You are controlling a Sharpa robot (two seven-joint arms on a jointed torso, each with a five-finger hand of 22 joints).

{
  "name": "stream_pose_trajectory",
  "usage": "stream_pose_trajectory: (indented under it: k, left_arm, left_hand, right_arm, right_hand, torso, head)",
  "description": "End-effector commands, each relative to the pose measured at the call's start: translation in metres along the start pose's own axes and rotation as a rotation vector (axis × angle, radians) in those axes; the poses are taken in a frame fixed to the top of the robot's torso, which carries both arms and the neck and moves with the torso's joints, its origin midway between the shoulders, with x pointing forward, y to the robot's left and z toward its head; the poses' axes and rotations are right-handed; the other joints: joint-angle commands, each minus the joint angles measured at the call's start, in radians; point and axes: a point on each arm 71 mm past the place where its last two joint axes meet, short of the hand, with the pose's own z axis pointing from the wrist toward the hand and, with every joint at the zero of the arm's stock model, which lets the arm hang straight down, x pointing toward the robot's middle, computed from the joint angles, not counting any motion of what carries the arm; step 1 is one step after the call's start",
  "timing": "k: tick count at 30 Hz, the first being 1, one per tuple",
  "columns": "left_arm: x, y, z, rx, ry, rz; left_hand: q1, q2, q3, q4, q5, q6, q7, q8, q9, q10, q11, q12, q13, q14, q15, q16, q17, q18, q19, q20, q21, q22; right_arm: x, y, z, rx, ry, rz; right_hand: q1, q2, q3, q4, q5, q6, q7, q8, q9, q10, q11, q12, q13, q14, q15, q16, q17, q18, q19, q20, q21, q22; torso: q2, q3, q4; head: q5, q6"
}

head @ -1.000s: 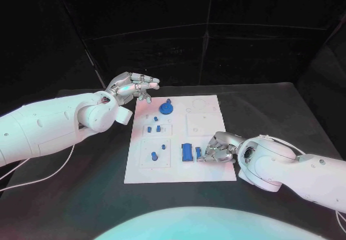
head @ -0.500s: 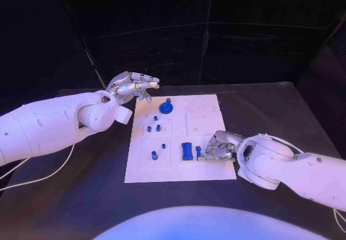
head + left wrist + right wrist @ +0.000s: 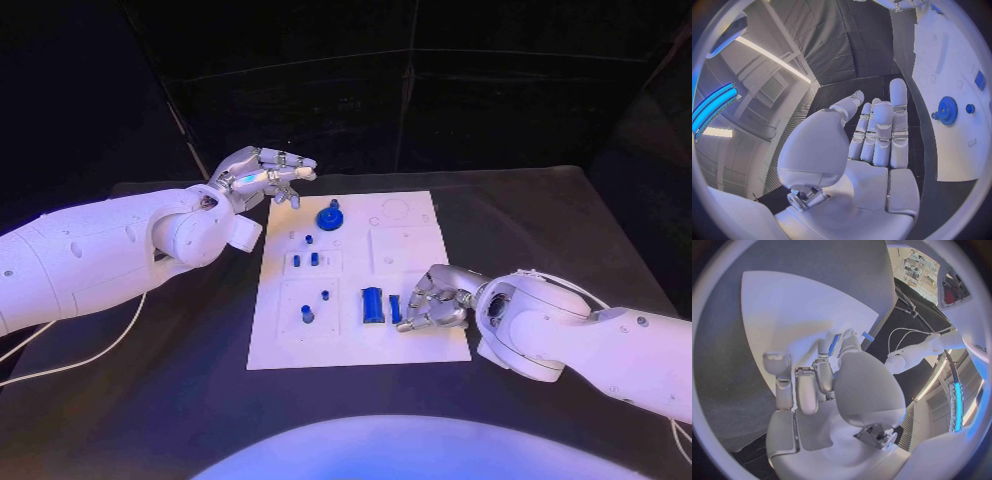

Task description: Assemble the parts on the task board

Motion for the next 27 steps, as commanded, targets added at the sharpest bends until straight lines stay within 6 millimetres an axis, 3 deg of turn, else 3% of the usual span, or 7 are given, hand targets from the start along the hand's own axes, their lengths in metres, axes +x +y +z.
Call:
stream_pose_trajectory:
  k: [1, 8, 10, 13, 17, 21, 27]
  left_arm:
    - [0.001, -0.001, 0.000, 0.008, 0.007, -0.013]
    - [-0.002, 0.005, 0.002, -0.008, -0.035, -0.119]
    - [-0.003, 0.006, 0.003, -0.006, -0.048, -0.134]
    - [-0.006, 0.007, 0.006, 0.001, -0.079, -0.144]
    - [-0.010, 0.009, 0.010, 0.018, -0.125, -0.147]
    - [-0.009, 0.011, 0.019, 0.043, -0.166, -0.153]
    - [-0.004, 0.014, 0.026, 0.067, -0.206, -0.140]
  left_hand:
    - [0.001, 0.005, -0.003, -0.001, -0.001, -0.007, -0.002, 0.004, -0.001, -0.008, 0.002, 0.004, 0.001, -0.005, -0.001, -0.003, -0.002, 0.007, -0.005, 0.000, -0.005, -0.002]
    - [-0.022, -0.005, -0.022, 0.009, -0.004, -0.015, 0.001, 0.004, -0.002, -0.015, 0.005, 0.010, 0.001, -0.010, 0.002, -0.004, -0.011, 0.006, -0.006, 0.002, -0.009, -0.005]
    - [-0.030, -0.009, -0.032, 0.014, -0.005, -0.017, 0.000, 0.005, -0.001, -0.016, 0.005, 0.013, 0.002, -0.017, 0.003, -0.009, -0.022, 0.006, -0.007, 0.003, -0.012, -0.007]
    - [-0.034, -0.012, -0.054, 0.019, -0.004, -0.023, -0.001, 0.007, -0.001, -0.022, 0.006, 0.023, 0.003, -0.091, 0.008, -0.071, -0.110, 0.004, -0.043, 0.008, -0.041, -0.021]
    - [-0.029, -0.008, -0.082, 0.022, -0.004, -0.027, -0.004, 0.013, -0.001, -0.031, 0.009, 0.032, 0.002, -0.188, 0.019, -0.156, -0.152, 0.003, -0.129, 0.019, -0.112, -0.059]
    - [-0.021, 0.006, -0.113, 0.031, -0.003, -0.042, -0.014, 0.002, -0.003, -0.056, 0.042, -0.014, -0.010, -0.378, 0.090, -0.495, -0.305, -0.025, -0.395, 0.076, -0.326, -0.179]
    - [-0.004, 0.027, -0.167, 0.038, -0.003, -0.044, -0.034, -0.035, -0.003, -0.066, 0.079, -0.096, -0.011, -0.387, 0.138, -0.769, -0.432, 0.003, -0.523, 0.157, -0.470, -0.289]
  right_arm:
    - [-0.006, 0.005, -0.003, -0.138, -0.037, 0.130]
    - [-0.034, -0.010, 0.003, -0.277, -0.115, 0.439]
    - [-0.049, -0.018, 0.010, -0.291, -0.149, 0.539]
    - [-0.069, -0.028, 0.023, -0.304, -0.178, 0.643]
    - [-0.091, -0.035, 0.039, -0.331, -0.213, 0.707]
    - [-0.107, -0.040, 0.057, -0.364, -0.261, 0.782]
    - [-0.119, -0.040, 0.075, -0.396, -0.317, 0.836]
  right_hand:
    - [-0.006, 0.000, -0.006, 0.000, -0.003, -0.032, 0.013, -0.020, -0.008, -0.020, 0.009, -0.022, -0.018, 0.061, 0.013, -0.013, 0.070, 0.016, -0.023, 0.007, -0.026, -0.043]
    - [0.079, 0.050, 0.012, -0.039, 0.059, -0.066, 0.033, -0.031, -0.015, -0.171, 0.026, -0.248, -0.205, 0.006, 0.028, -0.156, -0.128, 0.062, -0.159, 0.024, -0.215, -0.330]
    - [0.116, 0.063, 0.018, -0.059, 0.064, -0.080, 0.041, -0.037, -0.019, -0.303, 0.034, -0.450, -0.367, -0.060, 0.036, -0.308, -0.313, 0.066, -0.201, 0.031, -0.286, -0.392]
    - [0.186, 0.079, 0.032, -0.094, 0.052, -0.116, 0.069, -0.058, -0.033, -0.406, 0.061, -0.623, -0.509, -0.237, 0.068, -0.649, -0.653, 0.060, -0.281, 0.056, -0.405, -0.456]
    - [0.227, 0.094, 0.035, -0.109, 0.017, -0.148, 0.102, -0.088, -0.060, -0.477, 0.102, -0.803, -0.685, -0.374, 0.116, -0.843, -0.743, 0.049, -0.382, 0.096, -0.546, -0.533]
    - [0.234, 0.099, 0.019, -0.134, 0.005, -0.144, 0.113, -0.139, -0.115, -0.458, 0.141, -0.959, -0.925, -0.524, 0.185, -1.106, -0.923, 0.040, -0.495, 0.164, -0.751, -0.648]
    - [0.170, 0.128, 0.011, -0.181, -0.003, -0.098, 0.108, -0.202, -0.194, -0.412, 0.152, -1.045, -1.120, -0.505, 0.208, -1.266, -1.077, 0.069, -0.468, 0.214, -0.897, -0.738]
  torso:
    - [-0.005, -0.0017, 0.0008]
    - [-0.035, -0.0095, -0.0006]
    - [-0.045, -0.0132, -0.0025]
    - [-0.058, -0.0195, -0.0014]
    - [-0.066, -0.0243, -0.0032]
    - [-0.073, -0.0250, 0.0065]
    - [-0.080, -0.0212, 0.0133]
  head:
    - [-0.004, 0.012]
    - [-0.016, 0.033]
    - [-0.020, 0.041]
    - [-0.029, 0.073]
    - [-0.037, 0.103]
    - [-0.045, 0.128]
    - [-0.047, 0.142]
